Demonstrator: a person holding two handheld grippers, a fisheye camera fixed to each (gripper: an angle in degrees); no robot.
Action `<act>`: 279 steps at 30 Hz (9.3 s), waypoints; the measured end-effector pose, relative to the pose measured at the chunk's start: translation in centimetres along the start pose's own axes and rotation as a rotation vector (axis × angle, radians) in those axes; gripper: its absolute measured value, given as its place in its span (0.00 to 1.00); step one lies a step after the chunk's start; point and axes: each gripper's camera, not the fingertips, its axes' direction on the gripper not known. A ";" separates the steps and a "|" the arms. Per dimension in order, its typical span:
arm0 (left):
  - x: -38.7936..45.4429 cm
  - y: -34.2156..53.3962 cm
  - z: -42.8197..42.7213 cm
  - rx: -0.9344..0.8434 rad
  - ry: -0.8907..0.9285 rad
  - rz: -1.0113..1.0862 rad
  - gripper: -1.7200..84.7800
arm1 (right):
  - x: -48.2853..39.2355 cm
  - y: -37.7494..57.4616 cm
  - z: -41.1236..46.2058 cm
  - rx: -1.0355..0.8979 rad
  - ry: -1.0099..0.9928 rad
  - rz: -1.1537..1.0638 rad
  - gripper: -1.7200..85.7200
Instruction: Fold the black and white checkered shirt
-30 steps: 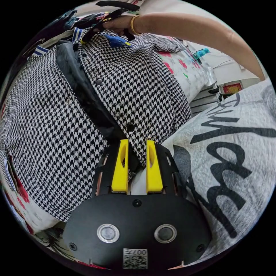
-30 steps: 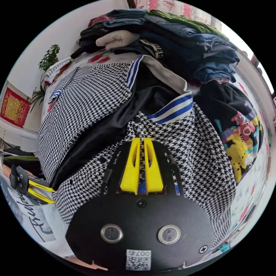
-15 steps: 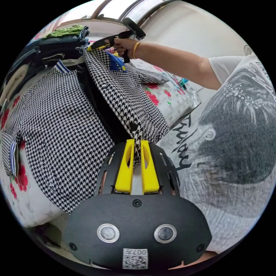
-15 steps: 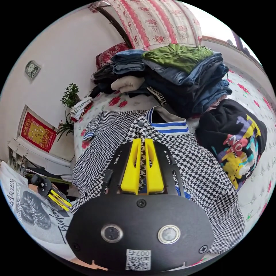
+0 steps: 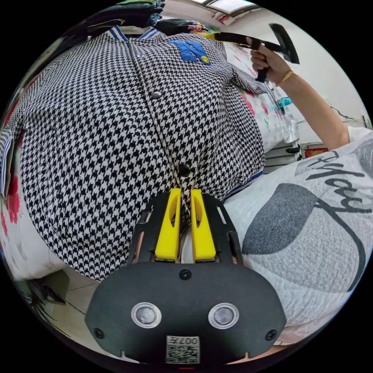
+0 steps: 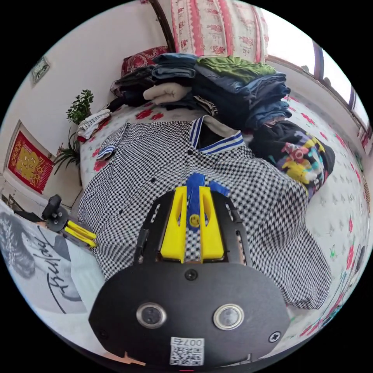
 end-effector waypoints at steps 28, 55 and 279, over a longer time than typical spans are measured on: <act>6.4 1.2 -6.8 0.209 -0.026 -0.127 0.09 | -5.3 25.0 -6.5 -0.101 0.032 0.421 0.03; -18.7 5.4 -39.8 0.511 -0.011 -0.266 0.05 | -17.8 6.1 -2.4 -0.093 0.042 0.524 0.04; -12.2 6.7 -31.3 0.521 0.039 -0.339 0.09 | -30.9 -13.0 0.5 -0.343 -0.594 -0.235 0.05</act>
